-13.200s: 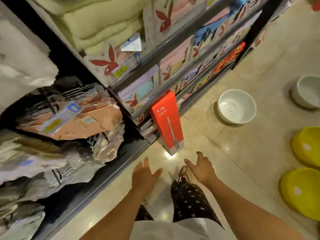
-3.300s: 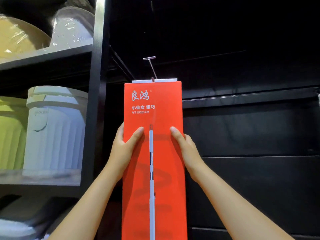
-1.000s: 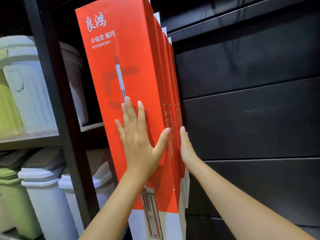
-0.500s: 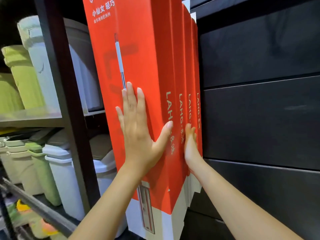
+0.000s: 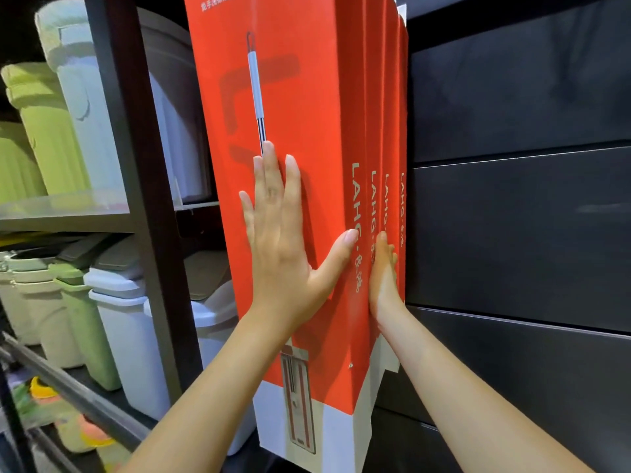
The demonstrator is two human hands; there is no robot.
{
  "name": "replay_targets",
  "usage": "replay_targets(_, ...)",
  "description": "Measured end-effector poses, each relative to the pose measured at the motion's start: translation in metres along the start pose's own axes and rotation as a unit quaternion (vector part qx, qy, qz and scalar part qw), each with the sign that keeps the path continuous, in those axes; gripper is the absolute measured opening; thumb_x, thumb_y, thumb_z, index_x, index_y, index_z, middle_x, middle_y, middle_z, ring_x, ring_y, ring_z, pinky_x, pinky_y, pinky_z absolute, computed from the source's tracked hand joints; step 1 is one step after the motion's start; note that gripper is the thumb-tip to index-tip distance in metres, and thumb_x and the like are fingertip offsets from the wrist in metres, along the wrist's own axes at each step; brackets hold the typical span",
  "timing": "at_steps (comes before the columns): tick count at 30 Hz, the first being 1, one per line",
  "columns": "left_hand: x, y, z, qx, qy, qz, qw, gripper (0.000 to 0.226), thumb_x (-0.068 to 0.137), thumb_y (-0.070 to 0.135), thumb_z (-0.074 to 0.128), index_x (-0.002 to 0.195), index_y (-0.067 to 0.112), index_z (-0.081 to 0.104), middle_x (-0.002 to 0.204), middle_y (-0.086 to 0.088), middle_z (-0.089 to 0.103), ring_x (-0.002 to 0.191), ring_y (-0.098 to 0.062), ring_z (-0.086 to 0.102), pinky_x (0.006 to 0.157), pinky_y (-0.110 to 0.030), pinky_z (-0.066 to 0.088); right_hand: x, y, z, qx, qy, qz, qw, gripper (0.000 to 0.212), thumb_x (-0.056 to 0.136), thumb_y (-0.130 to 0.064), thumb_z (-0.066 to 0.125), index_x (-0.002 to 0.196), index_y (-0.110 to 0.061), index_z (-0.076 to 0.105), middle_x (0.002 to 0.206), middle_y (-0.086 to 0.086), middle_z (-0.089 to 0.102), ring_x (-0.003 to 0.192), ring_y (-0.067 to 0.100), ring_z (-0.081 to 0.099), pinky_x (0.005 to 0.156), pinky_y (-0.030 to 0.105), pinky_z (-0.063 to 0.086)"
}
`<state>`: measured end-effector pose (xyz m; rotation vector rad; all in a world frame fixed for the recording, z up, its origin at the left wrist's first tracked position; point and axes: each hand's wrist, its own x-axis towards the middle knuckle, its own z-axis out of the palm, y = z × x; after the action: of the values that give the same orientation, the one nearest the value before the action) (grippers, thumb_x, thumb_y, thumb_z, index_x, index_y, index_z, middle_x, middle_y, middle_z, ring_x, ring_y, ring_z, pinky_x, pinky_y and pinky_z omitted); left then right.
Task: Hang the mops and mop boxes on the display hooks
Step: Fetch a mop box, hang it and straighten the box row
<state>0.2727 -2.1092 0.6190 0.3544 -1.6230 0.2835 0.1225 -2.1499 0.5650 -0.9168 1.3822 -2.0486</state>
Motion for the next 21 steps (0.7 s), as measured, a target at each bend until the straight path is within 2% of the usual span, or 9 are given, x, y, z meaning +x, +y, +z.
replay_targets(2, -0.001, 0.000, 0.001, -0.003, 0.001, -0.003, 1.000, 0.081, 0.094, 0.059, 0.039, 0.149, 0.002, 0.022, 0.157, -0.013, 0.015, 0.149, -0.029, 0.008, 0.121, -0.051, -0.002, 0.002, 0.002, 0.001, 0.020, -0.004, 0.010, 1.000, 0.122, 0.053, -0.105, 0.025, 0.155, -0.039, 0.013, 0.164, -0.010, 0.012, 0.152, 0.017, 0.010, 0.120, 0.056, 0.012)
replay_targets(4, -0.001, 0.000, 0.002, -0.007, 0.005, -0.004, 1.000, 0.079, 0.094, 0.057, 0.039, 0.149, 0.002, 0.022, 0.157, -0.011, 0.016, 0.149, -0.030, 0.009, 0.120, -0.052, -0.002, 0.015, 0.015, -0.001, 0.024, -0.014, 0.008, 1.000, 0.126, 0.047, -0.107, 0.028, 0.154, -0.042, 0.016, 0.163, -0.012, 0.017, 0.152, 0.016, 0.013, 0.120, 0.057, 0.013)
replay_targets(7, 0.000, 0.001, 0.002, -0.005, 0.011, 0.006, 1.000, 0.075, 0.095, 0.050, 0.043, 0.148, 0.001, 0.024, 0.156, -0.013, 0.018, 0.149, -0.031, 0.010, 0.120, -0.052, -0.001, 0.007, 0.014, -0.005, 0.031, -0.038, 0.021, 0.999, 0.107, 0.060, -0.101, 0.033, 0.151, -0.047, 0.020, 0.162, -0.016, 0.021, 0.152, 0.015, 0.015, 0.119, 0.056, 0.015)
replay_targets(9, -0.001, 0.003, 0.003, -0.006, 0.016, 0.007, 1.000, 0.073, 0.093, 0.042, 0.048, 0.148, 0.000, 0.024, 0.156, -0.010, 0.017, 0.149, -0.029, 0.008, 0.120, -0.052, -0.001, -0.004, 0.011, -0.004, 0.019, -0.044, -0.003, 0.999, 0.092, 0.074, -0.091, 0.035, 0.152, -0.044, 0.021, 0.162, -0.014, 0.022, 0.151, 0.017, 0.017, 0.120, 0.055, 0.017)
replay_targets(12, -0.002, 0.005, 0.004, -0.017, 0.016, -0.002, 1.000, 0.071, 0.093, 0.038, 0.047, 0.149, 0.002, 0.021, 0.154, -0.005, 0.014, 0.151, -0.019, 0.004, 0.120, -0.055, 0.001, -0.022, -0.001, -0.001, 0.013, -0.039, 0.004, 0.999, 0.120, 0.053, -0.103, 0.026, 0.155, -0.042, 0.007, 0.164, -0.015, 0.009, 0.152, 0.013, 0.010, 0.121, 0.055, 0.013)
replay_targets(14, -0.004, 0.006, 0.003, -0.022, 0.016, -0.007, 1.000, 0.070, 0.094, 0.037, 0.046, 0.149, 0.003, 0.019, 0.155, -0.005, 0.014, 0.150, -0.013, 0.002, 0.120, -0.056, 0.001, -0.024, -0.003, 0.001, 0.026, -0.040, 0.007, 0.999, 0.128, 0.043, -0.107, 0.025, 0.154, -0.044, 0.009, 0.164, -0.016, 0.011, 0.152, 0.014, 0.011, 0.121, 0.055, 0.013)
replay_targets(16, -0.004, 0.005, 0.002, -0.022, 0.012, -0.011, 1.000, 0.070, 0.093, 0.035, 0.046, 0.149, 0.004, 0.019, 0.155, -0.006, 0.015, 0.150, -0.020, 0.005, 0.120, -0.056, 0.000, -0.026, -0.004, 0.001, 0.023, -0.032, 0.008, 0.999, 0.121, 0.052, -0.104, 0.025, 0.155, -0.042, 0.007, 0.164, -0.015, 0.008, 0.152, 0.013, 0.009, 0.122, 0.053, 0.012)
replay_targets(19, -0.004, 0.008, 0.002, -0.016, 0.006, -0.011, 1.000, 0.071, 0.092, 0.033, 0.047, 0.149, 0.002, 0.019, 0.155, -0.004, 0.014, 0.149, -0.027, 0.006, 0.120, -0.055, 0.000, -0.032, -0.004, 0.000, -0.022, -0.024, -0.014, 0.999, 0.089, 0.084, -0.083, 0.021, 0.156, -0.036, -0.002, 0.165, -0.012, -0.002, 0.153, 0.014, 0.000, 0.123, 0.053, 0.008)
replay_targets(21, -0.004, 0.012, 0.001, -0.023, 0.011, -0.008, 1.000, 0.072, 0.092, 0.034, 0.048, 0.150, 0.002, 0.017, 0.155, -0.003, 0.013, 0.149, -0.026, 0.006, 0.120, -0.054, 0.000, -0.034, -0.004, -0.001, -0.020, -0.026, -0.025, 0.999, 0.088, 0.085, -0.082, 0.021, 0.156, -0.035, -0.001, 0.165, -0.012, 0.000, 0.153, 0.013, 0.001, 0.123, 0.053, 0.008)
